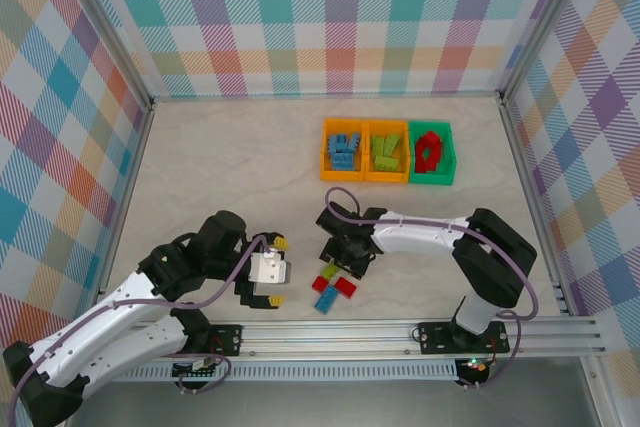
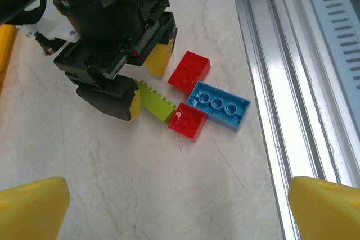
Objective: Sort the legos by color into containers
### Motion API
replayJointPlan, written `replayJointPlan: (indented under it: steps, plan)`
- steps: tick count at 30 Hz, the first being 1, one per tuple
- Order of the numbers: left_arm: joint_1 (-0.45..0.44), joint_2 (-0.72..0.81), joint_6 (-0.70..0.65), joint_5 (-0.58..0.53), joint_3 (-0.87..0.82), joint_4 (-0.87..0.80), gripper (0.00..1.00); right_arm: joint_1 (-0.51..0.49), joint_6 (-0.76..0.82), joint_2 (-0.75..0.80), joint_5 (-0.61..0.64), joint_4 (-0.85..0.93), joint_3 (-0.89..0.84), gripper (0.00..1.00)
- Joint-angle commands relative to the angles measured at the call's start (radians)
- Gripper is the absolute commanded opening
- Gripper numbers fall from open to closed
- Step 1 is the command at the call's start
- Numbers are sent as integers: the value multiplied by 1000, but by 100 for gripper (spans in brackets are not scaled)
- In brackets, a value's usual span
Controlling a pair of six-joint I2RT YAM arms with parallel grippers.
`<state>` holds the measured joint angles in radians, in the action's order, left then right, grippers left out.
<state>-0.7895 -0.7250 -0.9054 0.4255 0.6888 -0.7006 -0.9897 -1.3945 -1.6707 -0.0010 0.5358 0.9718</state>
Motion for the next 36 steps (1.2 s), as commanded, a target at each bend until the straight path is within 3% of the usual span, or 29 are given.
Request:
replayJointPlan:
  steps: [1,13,18,24,28,31,36]
  plan:
    - [5,-1,-26,36,-13,16,100,-8,-7,-32,-15,25,47,54]
    - [17,10,-49,105,-26,15,100,25,25,-20,81,-11,81,22]
    - [21,12,-40,108,-35,38,100,99,104,35,143,-14,104,19]
    - [28,19,-31,141,-47,78,100,240,380,158,358,1,140,12]
    - [32,10,-31,142,-48,78,100,370,690,195,448,-157,139,13]
    - [33,10,-32,126,-49,75,100,461,864,127,463,-240,180,14]
    - [33,24,-23,117,-61,91,100,602,919,-75,396,-171,374,16]
